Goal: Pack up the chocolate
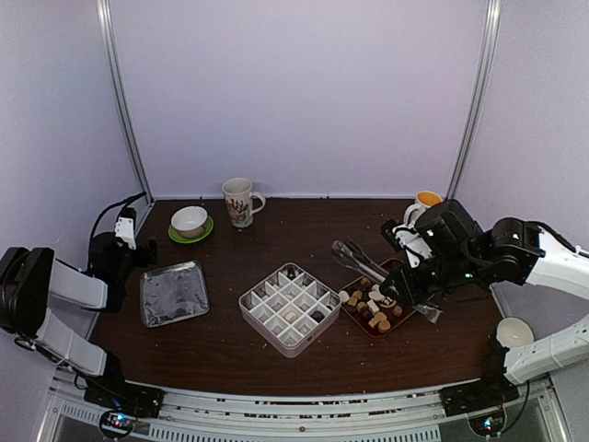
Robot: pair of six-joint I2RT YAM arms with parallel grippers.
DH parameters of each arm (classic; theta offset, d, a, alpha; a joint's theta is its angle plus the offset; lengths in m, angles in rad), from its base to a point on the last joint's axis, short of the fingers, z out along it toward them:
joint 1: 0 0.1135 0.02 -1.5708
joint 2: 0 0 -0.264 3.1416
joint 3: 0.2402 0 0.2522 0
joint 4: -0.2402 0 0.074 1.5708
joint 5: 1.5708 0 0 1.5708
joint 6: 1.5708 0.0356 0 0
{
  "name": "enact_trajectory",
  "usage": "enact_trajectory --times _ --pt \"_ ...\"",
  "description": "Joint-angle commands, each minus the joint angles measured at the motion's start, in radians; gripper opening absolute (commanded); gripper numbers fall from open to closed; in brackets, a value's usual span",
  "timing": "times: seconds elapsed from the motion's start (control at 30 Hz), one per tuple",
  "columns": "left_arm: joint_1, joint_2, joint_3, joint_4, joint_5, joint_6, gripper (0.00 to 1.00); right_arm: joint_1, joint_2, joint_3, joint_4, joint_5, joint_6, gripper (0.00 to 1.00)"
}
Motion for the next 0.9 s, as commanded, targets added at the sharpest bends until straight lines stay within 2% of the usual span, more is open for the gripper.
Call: enact_trajectory --times 0.0,0.37,0.6,0.73,0.87 --pt "0.008 0.006 -0.001 0.057 0.000 -0.003 0.98 -0.015 -0.056 -0.030 0.002 0.073 0.035 0.33" --pt "0.009 0.006 0.000 0.057 0.000 -0.003 0.98 -0.064 -0.135 -0.150 -0.039 0.147 0.125 0.34" --pt "0.009 0.006 0.000 0.056 0.000 -0.004 0.98 -0.090 -0.123 -0.092 0.001 0.152 0.154 0.36" --pt "0.008 0.006 0.000 0.056 0.000 -0.004 0.98 -0.107 -0.075 -0.024 -0.048 0.129 0.171 0.35" --pt "0.008 0.006 0.000 0.056 0.001 -0.003 0.98 -0.107 -0.076 -0.030 -0.082 0.116 0.185 0.36"
